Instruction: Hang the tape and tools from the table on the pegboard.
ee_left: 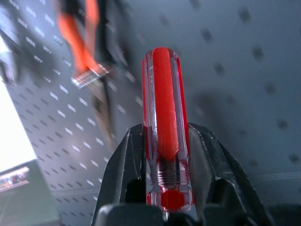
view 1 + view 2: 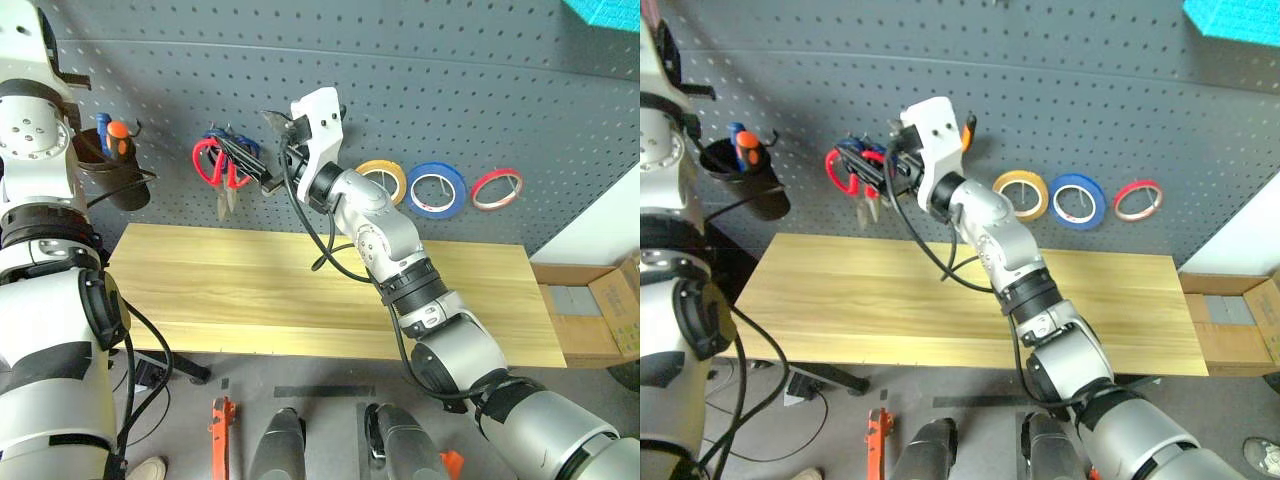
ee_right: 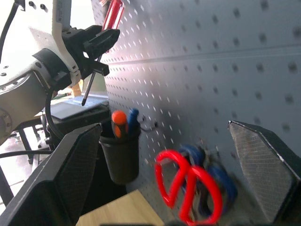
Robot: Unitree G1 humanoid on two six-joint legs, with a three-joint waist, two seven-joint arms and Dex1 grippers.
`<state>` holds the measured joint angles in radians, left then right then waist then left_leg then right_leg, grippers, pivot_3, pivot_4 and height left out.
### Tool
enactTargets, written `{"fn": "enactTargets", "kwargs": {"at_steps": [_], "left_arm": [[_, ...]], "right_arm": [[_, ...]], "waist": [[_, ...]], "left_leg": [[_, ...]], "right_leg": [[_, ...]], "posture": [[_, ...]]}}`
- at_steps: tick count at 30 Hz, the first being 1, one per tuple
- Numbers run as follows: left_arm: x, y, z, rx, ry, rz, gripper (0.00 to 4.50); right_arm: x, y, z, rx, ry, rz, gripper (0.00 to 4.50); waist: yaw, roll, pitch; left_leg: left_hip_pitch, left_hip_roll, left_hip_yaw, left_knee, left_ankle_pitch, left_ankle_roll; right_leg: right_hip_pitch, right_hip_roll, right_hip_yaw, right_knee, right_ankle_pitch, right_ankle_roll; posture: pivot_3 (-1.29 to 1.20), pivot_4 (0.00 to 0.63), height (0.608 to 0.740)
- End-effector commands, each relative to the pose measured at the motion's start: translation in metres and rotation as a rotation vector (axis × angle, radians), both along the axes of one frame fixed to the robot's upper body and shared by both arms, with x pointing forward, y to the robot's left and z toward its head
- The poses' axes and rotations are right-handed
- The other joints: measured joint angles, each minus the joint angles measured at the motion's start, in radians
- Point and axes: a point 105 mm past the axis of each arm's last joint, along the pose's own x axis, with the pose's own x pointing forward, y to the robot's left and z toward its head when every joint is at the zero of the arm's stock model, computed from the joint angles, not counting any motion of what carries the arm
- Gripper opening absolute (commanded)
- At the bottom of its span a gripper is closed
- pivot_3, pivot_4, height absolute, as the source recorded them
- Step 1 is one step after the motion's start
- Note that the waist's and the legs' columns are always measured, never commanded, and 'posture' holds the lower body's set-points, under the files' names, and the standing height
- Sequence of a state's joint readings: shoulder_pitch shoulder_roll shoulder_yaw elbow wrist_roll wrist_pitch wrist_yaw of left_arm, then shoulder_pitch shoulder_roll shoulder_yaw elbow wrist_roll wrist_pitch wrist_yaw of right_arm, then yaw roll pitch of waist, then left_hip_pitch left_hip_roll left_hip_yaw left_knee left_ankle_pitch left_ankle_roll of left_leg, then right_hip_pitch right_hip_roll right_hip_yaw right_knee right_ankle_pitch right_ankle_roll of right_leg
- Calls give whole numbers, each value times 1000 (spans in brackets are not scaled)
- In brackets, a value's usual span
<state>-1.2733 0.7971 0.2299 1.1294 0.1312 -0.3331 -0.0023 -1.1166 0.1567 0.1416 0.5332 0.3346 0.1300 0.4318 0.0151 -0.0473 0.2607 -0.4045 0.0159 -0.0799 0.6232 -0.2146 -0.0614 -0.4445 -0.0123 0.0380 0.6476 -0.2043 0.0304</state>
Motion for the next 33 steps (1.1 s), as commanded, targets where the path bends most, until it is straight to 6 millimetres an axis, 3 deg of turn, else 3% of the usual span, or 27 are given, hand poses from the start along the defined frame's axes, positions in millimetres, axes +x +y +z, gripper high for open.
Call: {"fn": "enactTargets", "kwargs": {"at_steps": [1, 4, 14, 19, 24, 33], "left_arm": [[-10, 3, 17, 19, -67, 7, 868], [-7, 0, 12, 26, -57, -5, 868], [-1, -6, -29, -19, -21, -48, 868], [-15, -6, -52, -50, -12, -41, 868], [-37, -2, -54, -65, -14, 5, 868], [-51, -1, -52, -80, -5, 36, 3936]], "right_arm": [[-21, 17, 5, 38, 1, 78, 4500], [-20, 10, 0, 29, 18, 63, 4500], [-24, -4, -22, -17, 61, 23, 4500], [-22, -8, -24, -35, 47, 5, 4500], [-19, -13, -26, -44, 45, -7, 4500], [-19, -13, -29, -61, 45, 0, 4500]], "waist": [[-6, -1, 18], [-4, -3, 41], [-4, 3, 66], [-18, 3, 66], [-20, 3, 66], [-16, 2, 66]], "left_leg": [[-2, 0, 0, 1, 0, 0], [-14, -1, -2, 5, 0, 0], [-14, -3, -3, 7, 0, 0], [-13, -3, -1, 6, 0, 0], [-14, -4, 1, 5, -1, 0], [-14, -4, 2, 5, -3, 1]], "right_leg": [[-2, 0, 0, 1, 1, -2], [-14, -1, -2, 10, 2, -3], [-15, -4, -2, 13, 0, -1], [-14, -5, 0, 12, 0, -1], [-14, -7, 0, 11, -1, 0], [-14, -7, 0, 5, -1, 1]], "posture": [[122, 334, 740], [127, 360, 740], [111, 365, 740], [123, 340, 740], [147, 326, 740], [159, 314, 740]]}}
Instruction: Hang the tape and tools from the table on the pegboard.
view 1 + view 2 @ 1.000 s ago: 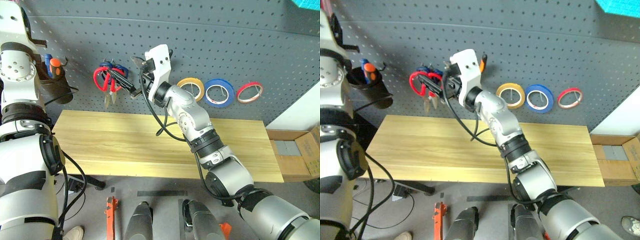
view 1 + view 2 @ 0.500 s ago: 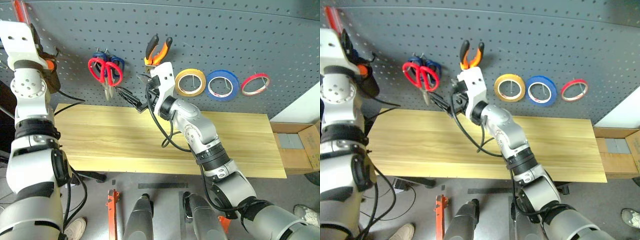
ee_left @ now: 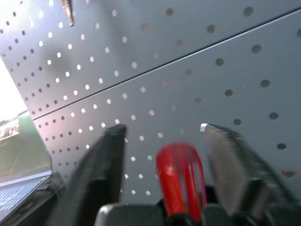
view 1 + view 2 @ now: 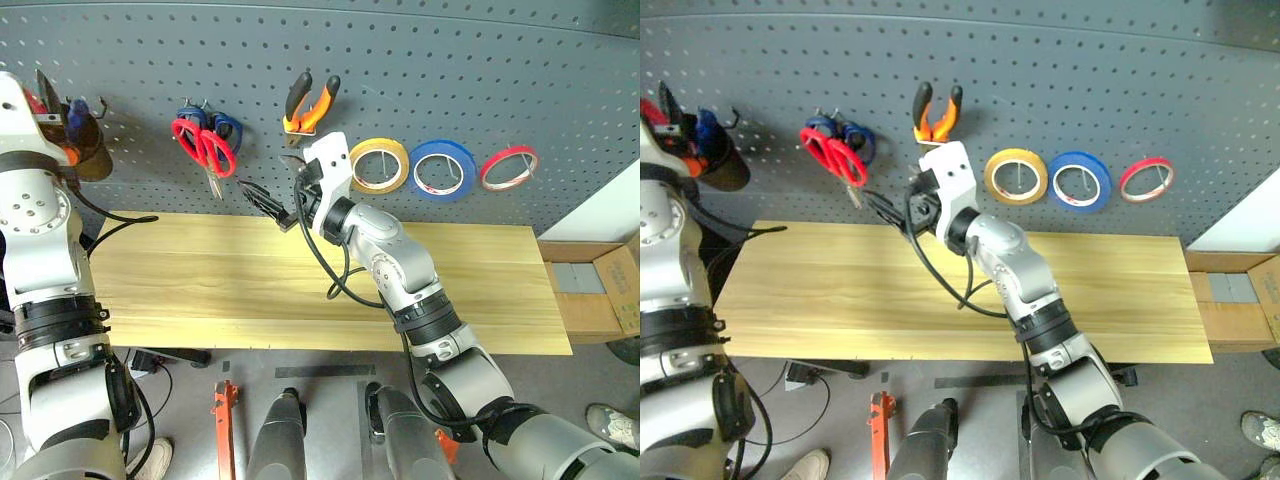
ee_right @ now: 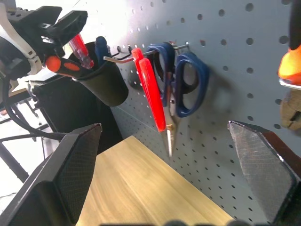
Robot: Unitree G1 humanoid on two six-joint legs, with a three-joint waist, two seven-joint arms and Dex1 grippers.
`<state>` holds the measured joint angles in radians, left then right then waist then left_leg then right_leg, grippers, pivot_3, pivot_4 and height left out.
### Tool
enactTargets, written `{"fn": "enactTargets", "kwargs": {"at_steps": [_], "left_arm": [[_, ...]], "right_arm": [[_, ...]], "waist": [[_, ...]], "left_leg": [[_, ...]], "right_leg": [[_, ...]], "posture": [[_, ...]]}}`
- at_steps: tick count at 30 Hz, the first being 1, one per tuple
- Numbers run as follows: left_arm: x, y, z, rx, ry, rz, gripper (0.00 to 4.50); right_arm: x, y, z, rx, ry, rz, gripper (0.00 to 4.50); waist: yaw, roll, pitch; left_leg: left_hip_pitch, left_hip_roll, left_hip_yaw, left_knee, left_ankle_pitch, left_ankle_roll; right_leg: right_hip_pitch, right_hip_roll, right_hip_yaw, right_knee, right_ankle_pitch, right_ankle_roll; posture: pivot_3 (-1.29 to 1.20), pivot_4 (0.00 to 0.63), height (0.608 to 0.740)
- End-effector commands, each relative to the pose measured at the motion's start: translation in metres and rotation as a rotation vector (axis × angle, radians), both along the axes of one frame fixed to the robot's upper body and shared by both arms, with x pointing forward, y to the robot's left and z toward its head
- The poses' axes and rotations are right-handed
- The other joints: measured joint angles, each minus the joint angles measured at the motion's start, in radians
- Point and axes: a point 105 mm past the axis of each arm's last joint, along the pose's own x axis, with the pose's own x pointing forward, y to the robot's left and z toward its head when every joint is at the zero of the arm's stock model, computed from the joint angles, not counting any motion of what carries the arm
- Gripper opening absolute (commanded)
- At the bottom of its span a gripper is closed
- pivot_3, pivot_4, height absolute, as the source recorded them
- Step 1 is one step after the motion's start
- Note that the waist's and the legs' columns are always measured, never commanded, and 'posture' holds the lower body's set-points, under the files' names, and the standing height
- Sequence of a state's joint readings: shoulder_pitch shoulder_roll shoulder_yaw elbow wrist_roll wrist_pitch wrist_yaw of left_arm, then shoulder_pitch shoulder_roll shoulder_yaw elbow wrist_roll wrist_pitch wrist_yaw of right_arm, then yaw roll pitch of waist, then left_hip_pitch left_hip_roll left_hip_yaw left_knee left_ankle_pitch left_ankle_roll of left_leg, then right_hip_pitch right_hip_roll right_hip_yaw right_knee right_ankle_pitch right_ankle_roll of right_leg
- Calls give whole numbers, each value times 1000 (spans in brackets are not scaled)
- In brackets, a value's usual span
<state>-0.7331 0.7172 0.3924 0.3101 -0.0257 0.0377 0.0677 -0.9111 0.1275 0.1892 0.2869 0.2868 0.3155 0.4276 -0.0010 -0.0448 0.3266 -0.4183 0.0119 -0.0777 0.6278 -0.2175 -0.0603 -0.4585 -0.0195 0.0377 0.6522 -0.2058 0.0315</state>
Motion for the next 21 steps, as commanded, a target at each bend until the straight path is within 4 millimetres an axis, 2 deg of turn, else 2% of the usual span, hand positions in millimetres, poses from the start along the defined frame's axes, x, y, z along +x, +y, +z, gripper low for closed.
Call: {"fn": "enactTargets", "kwargs": {"at_steps": [1, 2, 14, 21], "left_arm": [[0, -5, -6, -5, 20, -6, 4270], [0, -5, -5, -7, 19, -6, 4450], [6, -9, 2, -61, -1, -47, 4450], [11, -16, 34, -8, -33, -102, 4450]], "right_arm": [[-7, 3, 13, 26, -46, 23, 4500], [-7, 3, 13, 25, -46, 23, 4500], [-6, 3, 13, 27, -48, 17, 4500], [-12, -8, 26, 0, -121, 62, 4500]], "waist": [[1, 0, 0], [1, 0, 0], [1, -2, -1], [6, -10, -7]], "left_leg": [[0, 0, 0, 0, 0, 0], [1, 0, 0, 0, 0, 0], [2, 1, -2, 2, 2, -1], [1, 0, -4, 1, 2, -2]], "right_leg": [[0, 0, 0, 1, 0, 0], [0, 0, 0, 2, 0, 0], [0, 1, -1, 7, 0, 0], [0, 1, -4, 7, 0, -1]], "posture": [[158, 314, 740], [158, 314, 740], [155, 284, 740], [152, 213, 740]]}}
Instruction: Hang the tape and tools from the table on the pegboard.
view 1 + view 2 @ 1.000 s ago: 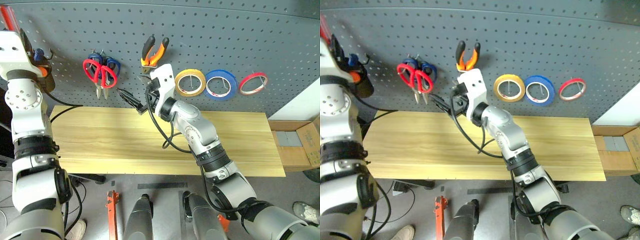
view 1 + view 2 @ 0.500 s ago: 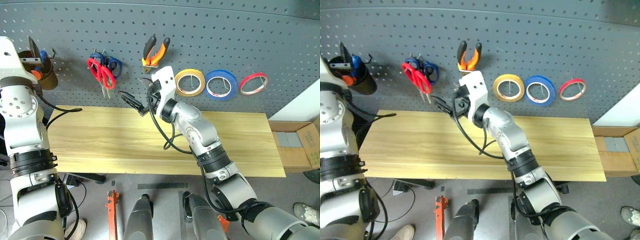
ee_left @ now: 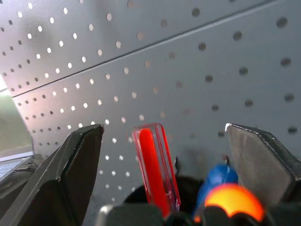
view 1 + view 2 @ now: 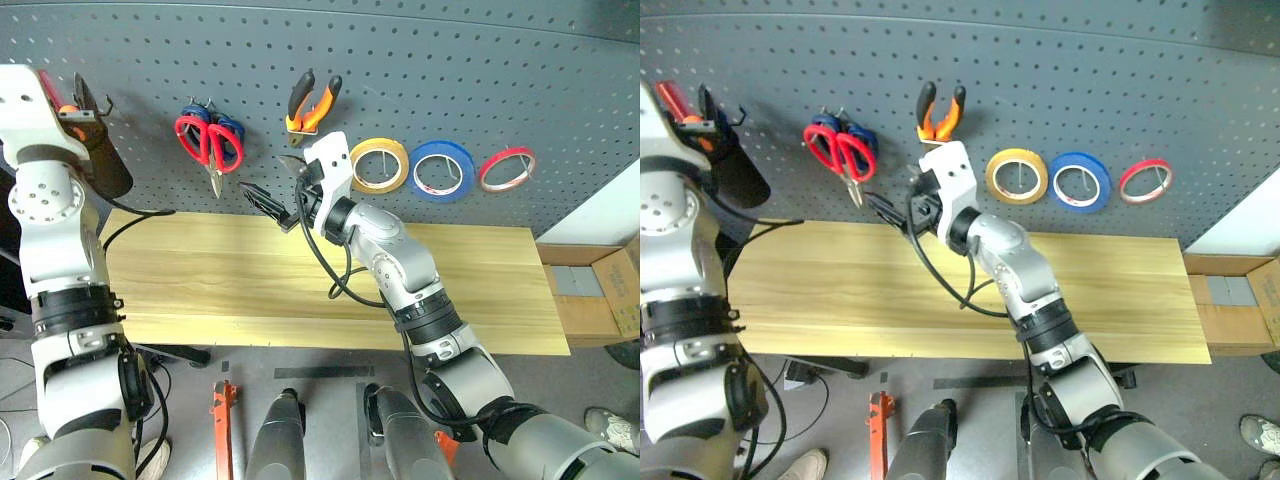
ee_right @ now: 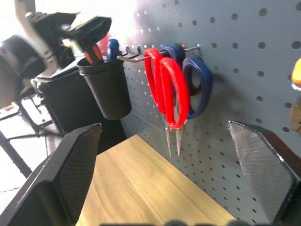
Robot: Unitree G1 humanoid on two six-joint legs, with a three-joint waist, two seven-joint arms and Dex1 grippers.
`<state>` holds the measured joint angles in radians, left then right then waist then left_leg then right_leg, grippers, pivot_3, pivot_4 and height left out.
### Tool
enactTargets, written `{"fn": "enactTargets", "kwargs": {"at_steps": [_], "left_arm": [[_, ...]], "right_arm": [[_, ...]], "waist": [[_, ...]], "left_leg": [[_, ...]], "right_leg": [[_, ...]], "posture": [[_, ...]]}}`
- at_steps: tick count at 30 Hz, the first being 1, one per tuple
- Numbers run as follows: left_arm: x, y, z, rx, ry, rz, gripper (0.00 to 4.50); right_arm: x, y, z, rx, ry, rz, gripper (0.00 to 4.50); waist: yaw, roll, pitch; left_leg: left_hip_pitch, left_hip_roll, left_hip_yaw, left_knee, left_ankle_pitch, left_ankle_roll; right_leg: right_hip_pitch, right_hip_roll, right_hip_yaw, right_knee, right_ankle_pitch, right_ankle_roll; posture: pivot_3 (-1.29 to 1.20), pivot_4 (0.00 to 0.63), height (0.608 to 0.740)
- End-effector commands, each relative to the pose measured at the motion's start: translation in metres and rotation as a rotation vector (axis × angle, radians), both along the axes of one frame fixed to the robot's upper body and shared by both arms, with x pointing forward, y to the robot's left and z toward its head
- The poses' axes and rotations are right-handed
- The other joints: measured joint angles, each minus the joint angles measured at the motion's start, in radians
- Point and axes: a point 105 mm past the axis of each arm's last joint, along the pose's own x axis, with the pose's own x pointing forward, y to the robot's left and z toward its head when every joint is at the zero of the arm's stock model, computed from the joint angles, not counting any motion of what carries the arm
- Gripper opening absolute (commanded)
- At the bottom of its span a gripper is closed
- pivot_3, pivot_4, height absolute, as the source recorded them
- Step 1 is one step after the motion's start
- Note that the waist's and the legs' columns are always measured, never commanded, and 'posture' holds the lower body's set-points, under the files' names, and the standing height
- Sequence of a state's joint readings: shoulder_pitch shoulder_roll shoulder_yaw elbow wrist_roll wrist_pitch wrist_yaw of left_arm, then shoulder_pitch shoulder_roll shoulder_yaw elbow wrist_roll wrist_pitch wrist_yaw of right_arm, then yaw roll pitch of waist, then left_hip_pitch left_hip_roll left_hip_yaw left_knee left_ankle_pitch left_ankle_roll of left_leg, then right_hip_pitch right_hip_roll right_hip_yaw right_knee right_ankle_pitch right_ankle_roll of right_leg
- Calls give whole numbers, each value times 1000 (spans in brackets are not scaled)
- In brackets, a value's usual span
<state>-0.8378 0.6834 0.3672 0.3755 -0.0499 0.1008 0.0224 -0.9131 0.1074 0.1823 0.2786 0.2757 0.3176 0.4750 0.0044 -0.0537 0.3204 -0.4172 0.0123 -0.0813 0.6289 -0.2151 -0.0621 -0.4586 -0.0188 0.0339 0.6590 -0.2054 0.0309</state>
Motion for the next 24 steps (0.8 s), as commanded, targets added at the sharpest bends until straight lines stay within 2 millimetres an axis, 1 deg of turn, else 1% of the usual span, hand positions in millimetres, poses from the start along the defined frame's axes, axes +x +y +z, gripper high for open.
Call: {"fn": "enactTargets", "kwargs": {"at_steps": [1, 3, 5, 7, 8, 10, 12, 13, 15, 16, 18, 20, 22, 23, 24], "left_arm": [[-10, -6, 35, 72, -81, -24, 4450], [-11, -14, 40, 88, -92, -49, 4450], [-11, -27, 41, 100, -91, -86, 4450], [-11, -49, 39, 118, -84, -154, 4450], [-12, -60, 36, 120, -78, -189, 4450], [-15, -81, 29, 134, -65, -241, 4450], [-20, -103, 19, 151, -47, -292, 4450], [-22, -112, 14, 141, -40, -311, 4450], [-25, -122, 1, 98, -17, -338, 4450], [-27, -130, -8, 79, -4, -357, 4450], [-31, -138, -18, 58, 11, -373, 4450], [-35, -159, -51, 49, 86, -431, 4450], [-42, -176, -93, -14, 183, -484, 4450], [-45, -180, -112, -46, 235, -498, 4450], [-47, -182, -135, -103, 297, -510, 4450]], "right_arm": [[-12, -7, 26, 16, -105, 41, 4500], [-12, -15, 29, 8, -122, 30, 4500], [-12, -23, 29, 0, -136, 11, 4500], [-14, -34, 30, -12, -158, -14, 4500], [-16, -39, 30, -16, -165, -26, 4500], [-20, -49, 28, -23, -164, -46, 4500], [-25, -58, 18, -50, -150, -67, 4500], [-27, -63, 9, -70, -138, -82, 4500], [-30, -72, -6, -103, -105, -118, 4500], [-31, -78, -16, -127, -91, -146, 4500], [-33, -83, -26, -153, -77, -175, 4500], [-32, -92, -45, -179, -33, -236, 4500], [-29, -102, -65, -203, 10, -305, 4500], [-28, -105, -72, -219, 17, -330, 4500], [-26, -109, -81, -228, 36, -359, 4500]], "waist": [[1, -2, -3], [2, -5, -8], [3, -7, -14], [6, -9, -25], [8, -9, -35], [13, -9, -58], [15, -9, -81], [15, -9, -93], [15, -9, -118], [14, -9, -130], [13, -7, -142], [7, -5, -152], [-3, 2, -173], [-7, 5, -183], [-8, 6, -188]], "left_leg": [[0, 0, 0, 0, 0, 0], [0, 0, 0, 0, 1, -2], [0, 0, 0, 0, 3, -6], [-1, 0, 0, -1, 4, -7], [-2, 0, 0, -1, 4, -7], [-3, 0, 1, 0, 4, -7], [-3, 0, 1, 0, 4, -8], [-3, 0, 1, -1, 4, -8], [-3, 0, 1, -1, 4, -7], [-1, 0, 2, -1, 3, -7], [4, 0, 3, 0, 3, -6], [17, 0, 4, -2, 1, -3], [25, 0, 5, -2, 2, -1], [33, 0, 6, -2, 2, -1], [38, 0, 6, -2, 1, -1]], "right_leg": [[0, 0, 0, 0, 0, 0], [0, -1, 0, -1, 0, 0], [0, -1, 0, -1, 0, 0], [0, -1, -1, -1, 1, -1], [0, -1, -1, -1, 1, -1], [0, -1, -1, -3, 1, -1], [0, -1, 0, -6, 1, -1], [1, -1, 0, -8, 2, 0], [3, -1, 0, -11, 3, 1], [4, -1, 1, -11, 3, 1], [10, 0, 2, -13, 4, 2], [23, 1, 4, -15, 4, 3], [31, 2, 5, -17, 3, 6], [40, 2, 5, -19, 2, 5], [44, 2, 6, -20, 0, 1]], "posture": [[151, 194, 740], [151, 176, 740], [149, 152, 740], [139, 124, 740], [131, 103, 740], [126, 84, 740], [111, 63, 740], [108, 57, 740], [105, 47, 740], [104, 36, 740], [97, 28, 740], [76, 17, 740], [69, 13, 740], [62, 8, 740], [56, 6, 740]]}}
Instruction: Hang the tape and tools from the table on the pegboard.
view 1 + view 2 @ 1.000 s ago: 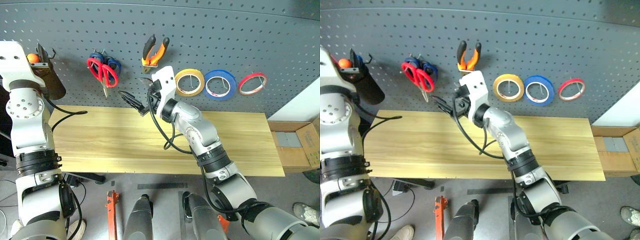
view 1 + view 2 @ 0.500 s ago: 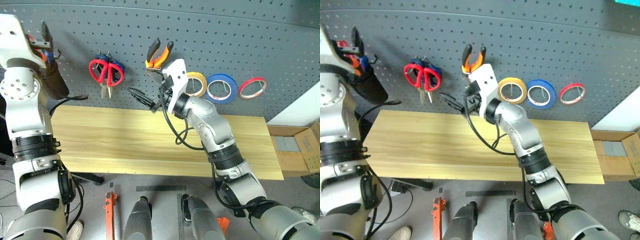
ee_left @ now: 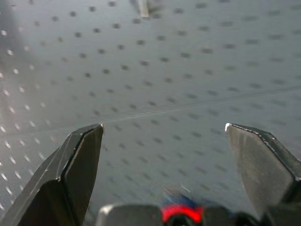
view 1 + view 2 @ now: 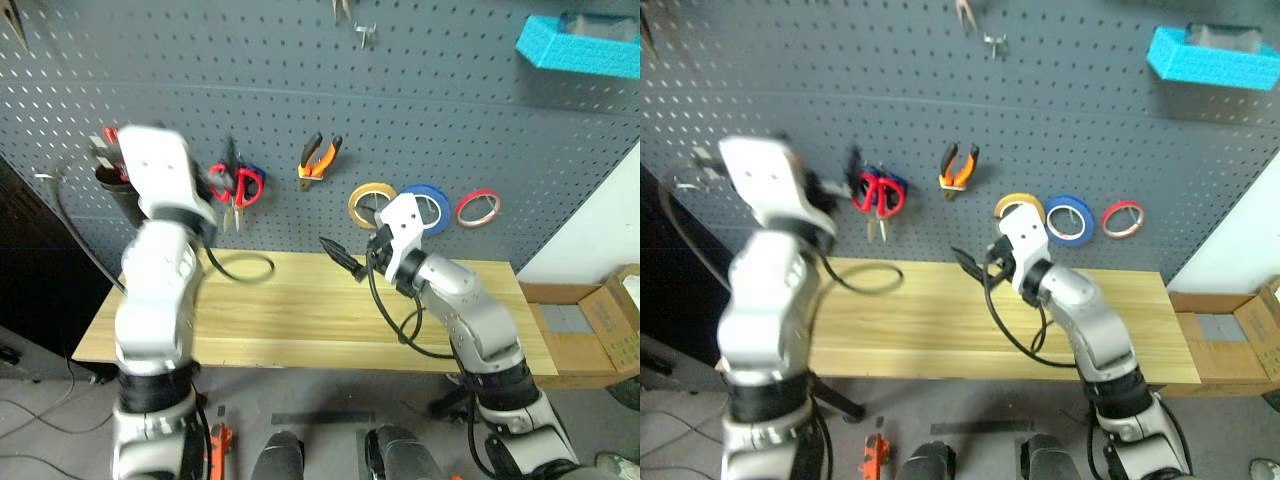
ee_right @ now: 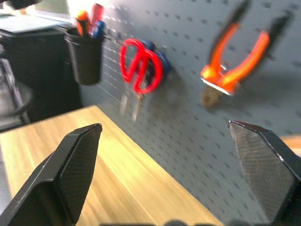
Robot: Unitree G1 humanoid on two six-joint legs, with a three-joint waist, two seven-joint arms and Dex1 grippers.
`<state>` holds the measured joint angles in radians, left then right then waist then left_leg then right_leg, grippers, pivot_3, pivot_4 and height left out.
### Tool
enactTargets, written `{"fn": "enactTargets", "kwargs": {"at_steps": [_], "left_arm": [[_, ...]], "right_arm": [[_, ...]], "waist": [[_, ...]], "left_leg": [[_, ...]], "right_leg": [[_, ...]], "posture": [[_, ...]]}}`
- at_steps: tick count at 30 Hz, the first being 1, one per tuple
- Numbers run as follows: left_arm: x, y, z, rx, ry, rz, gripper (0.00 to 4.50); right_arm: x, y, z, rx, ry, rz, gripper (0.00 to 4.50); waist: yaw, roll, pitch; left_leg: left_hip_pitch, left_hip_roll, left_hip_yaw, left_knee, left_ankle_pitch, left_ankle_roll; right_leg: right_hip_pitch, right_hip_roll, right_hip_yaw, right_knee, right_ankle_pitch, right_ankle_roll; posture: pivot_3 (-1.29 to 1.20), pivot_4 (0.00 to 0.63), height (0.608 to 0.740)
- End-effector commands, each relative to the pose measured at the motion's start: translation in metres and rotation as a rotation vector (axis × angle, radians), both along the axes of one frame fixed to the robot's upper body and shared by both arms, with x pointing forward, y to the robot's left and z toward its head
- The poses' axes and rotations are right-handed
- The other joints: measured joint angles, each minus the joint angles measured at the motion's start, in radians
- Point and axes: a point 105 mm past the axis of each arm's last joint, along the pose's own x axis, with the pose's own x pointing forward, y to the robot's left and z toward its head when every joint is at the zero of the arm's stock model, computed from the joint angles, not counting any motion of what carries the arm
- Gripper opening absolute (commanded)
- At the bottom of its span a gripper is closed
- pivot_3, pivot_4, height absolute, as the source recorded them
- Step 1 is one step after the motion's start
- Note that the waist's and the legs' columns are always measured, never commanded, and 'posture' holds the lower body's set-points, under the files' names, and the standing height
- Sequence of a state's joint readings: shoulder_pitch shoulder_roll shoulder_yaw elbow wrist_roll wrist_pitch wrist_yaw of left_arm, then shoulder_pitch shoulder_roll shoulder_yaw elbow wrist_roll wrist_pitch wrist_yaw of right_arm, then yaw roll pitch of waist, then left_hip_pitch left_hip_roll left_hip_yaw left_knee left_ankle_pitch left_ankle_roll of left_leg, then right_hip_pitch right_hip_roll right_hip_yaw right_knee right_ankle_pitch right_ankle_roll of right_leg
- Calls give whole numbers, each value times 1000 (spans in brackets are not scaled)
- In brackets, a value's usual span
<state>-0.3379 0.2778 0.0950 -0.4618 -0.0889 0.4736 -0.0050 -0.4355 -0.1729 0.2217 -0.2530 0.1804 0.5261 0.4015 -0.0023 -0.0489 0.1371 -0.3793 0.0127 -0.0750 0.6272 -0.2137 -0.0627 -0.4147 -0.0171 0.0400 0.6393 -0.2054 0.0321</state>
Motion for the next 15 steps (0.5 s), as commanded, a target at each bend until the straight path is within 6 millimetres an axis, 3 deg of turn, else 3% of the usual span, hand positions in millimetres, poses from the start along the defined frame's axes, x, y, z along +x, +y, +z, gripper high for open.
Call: {"fn": "enactTargets", "kwargs": {"at_steps": [1, 3, 7, 12, 15], "left_arm": [[-12, -13, -46, -73, 137, -27, 4450], [-15, -7, -81, -127, 250, 0, 4450], [-22, 22, -139, -171, 428, 129, 4450], [-27, 63, -170, -200, 526, 218, 4450], [-29, 71, -177, -180, 547, 202, 4450]], "right_arm": [[3, -13, -11, -18, -19, -100, 4500], [9, -24, -31, -41, 32, -173, 4500], [21, -43, -61, -52, 110, -276, 4500], [33, -70, -91, -104, 170, -412, 4500], [34, -76, -99, -119, 187, -446, 4500]], "waist": [[-4, 2, -9], [-16, 5, -17], [-43, 26, -41], [-55, 24, -53], [-52, 18, -57]], "left_leg": [[3, 0, 0, 0, 0, 0], [11, 1, 1, 1, 0, 0], [5, 11, -2, 2, -4, -5], [4, 13, 1, 2, -3, -2], [5, 12, 3, 2, 1, 5]], "right_leg": [[2, 0, 1, 0, 0, -1], [10, 1, 1, -3, 0, -1], [16, 11, -5, -35, 3, -1], [21, 10, -4, -42, 5, 3], [17, 10, 1, -32, 5, 3]], "posture": [[56, 6, 740], [53, 2, 740], [49, 0, 740], [54, 0, 740], [50, 3, 740]]}}
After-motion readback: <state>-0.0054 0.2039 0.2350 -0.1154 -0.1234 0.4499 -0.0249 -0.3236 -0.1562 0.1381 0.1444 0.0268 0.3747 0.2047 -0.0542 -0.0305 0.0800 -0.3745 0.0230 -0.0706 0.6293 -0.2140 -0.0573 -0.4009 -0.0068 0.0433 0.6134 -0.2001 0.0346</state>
